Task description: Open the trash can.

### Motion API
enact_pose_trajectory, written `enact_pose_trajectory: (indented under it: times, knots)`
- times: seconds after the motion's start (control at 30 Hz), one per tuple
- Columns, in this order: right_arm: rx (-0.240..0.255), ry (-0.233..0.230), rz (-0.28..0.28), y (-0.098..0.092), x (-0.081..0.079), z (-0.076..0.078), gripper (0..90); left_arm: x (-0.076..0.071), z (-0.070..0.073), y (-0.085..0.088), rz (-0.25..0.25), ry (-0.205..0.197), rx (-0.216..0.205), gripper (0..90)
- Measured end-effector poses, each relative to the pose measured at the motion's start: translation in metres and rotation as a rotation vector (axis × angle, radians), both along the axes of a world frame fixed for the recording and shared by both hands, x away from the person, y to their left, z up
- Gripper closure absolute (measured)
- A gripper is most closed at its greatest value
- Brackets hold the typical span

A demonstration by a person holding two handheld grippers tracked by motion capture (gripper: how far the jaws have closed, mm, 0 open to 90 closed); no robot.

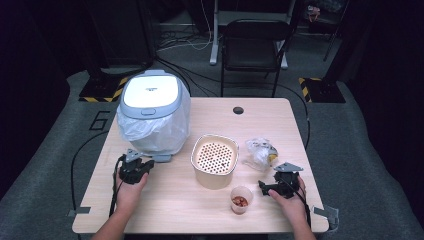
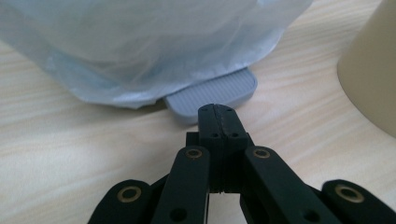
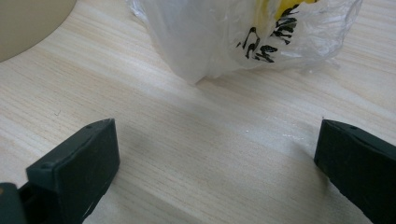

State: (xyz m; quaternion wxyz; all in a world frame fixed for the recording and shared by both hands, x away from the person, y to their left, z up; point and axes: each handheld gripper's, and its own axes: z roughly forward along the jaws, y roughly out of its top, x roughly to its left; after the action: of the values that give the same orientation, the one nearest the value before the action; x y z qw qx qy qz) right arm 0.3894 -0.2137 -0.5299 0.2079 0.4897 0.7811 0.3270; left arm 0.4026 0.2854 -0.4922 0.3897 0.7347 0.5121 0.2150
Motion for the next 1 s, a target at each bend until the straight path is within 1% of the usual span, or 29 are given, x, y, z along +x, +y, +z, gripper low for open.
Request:
enact_pose_trajectory:
  times: [0.07,0.1,0.13,0.17,0.2,0.27,0.3,0.37,0.43,0.47,0.5,0.6,0.63,0.7,0.8,0.87,0.9,0.97,1.0]
  knots:
    - [-0.001,0.000,0.001,0.000,0.000,0.000,0.0,0.002,0.001,-0.002,0.001,-0.004,0.002,90.0]
    - [0.005,0.000,-0.004,0.000,0.000,0.000,0.0,0.004,0.001,-0.005,0.005,-0.008,0.002,90.0]
    - [0.000,0.000,0.000,0.000,0.000,0.000,0.0,0.007,0.002,-0.009,0.010,-0.014,-0.003,90.0]
    - [-0.001,0.000,0.001,0.000,0.000,0.000,0.0,0.007,0.002,-0.009,0.010,-0.014,-0.003,90.0]
    - [0.004,0.000,-0.004,0.000,0.000,0.000,0.0,0.011,0.003,-0.012,0.007,-0.022,0.019,90.0]
    - [-0.001,0.000,0.000,0.000,0.000,0.000,0.0,0.013,0.003,-0.016,0.016,-0.038,0.023,90.0]
    - [-0.001,-0.001,0.001,0.000,0.000,0.000,0.0,0.015,0.004,-0.017,0.017,-0.034,0.035,90.0]
    - [-0.001,0.000,0.001,0.000,0.000,0.000,0.0,0.016,0.004,-0.018,0.027,-0.036,0.032,90.0]
    - [-0.002,0.000,0.001,0.000,0.000,0.000,0.0,0.020,0.002,-0.021,0.036,-0.028,0.006,90.0]
    - [-0.001,0.000,0.000,0.000,0.000,0.000,0.0,0.020,0.002,-0.021,0.036,-0.028,0.006,90.0]
    - [0.004,-0.001,-0.004,0.000,0.000,0.000,0.0,0.023,0.001,-0.022,0.044,-0.027,-0.011,90.0]
    - [-0.001,0.000,0.001,0.000,0.000,0.000,0.0,0.025,0.001,-0.023,0.044,-0.026,-0.014,90.0]
    - [-0.001,0.000,0.000,0.000,0.000,0.000,0.0,0.026,0.000,-0.023,0.043,-0.021,-0.023,90.0]
    - [-0.001,0.000,0.000,0.000,0.000,0.000,0.0,0.027,-0.003,-0.025,0.037,-0.007,-0.009,90.0]
    - [-0.001,-0.001,0.001,0.000,0.000,0.000,0.0,0.028,-0.004,-0.026,0.042,-0.012,0.000,90.0]
    - [-0.001,0.000,0.001,0.000,0.000,0.000,0.0,0.029,-0.005,-0.026,0.040,-0.012,-0.009,90.0]
    - [-0.001,0.000,0.001,0.000,0.000,0.000,0.0,0.029,-0.007,-0.028,0.049,-0.004,-0.009,90.0]
    - [-0.001,0.000,0.000,0.000,0.000,0.000,0.0,0.029,-0.009,-0.030,0.058,-0.006,-0.010,90.0]
    - [0.005,0.000,-0.004,0.000,0.000,0.000,0.0,0.029,-0.009,-0.030,0.060,-0.005,0.005,90.0]
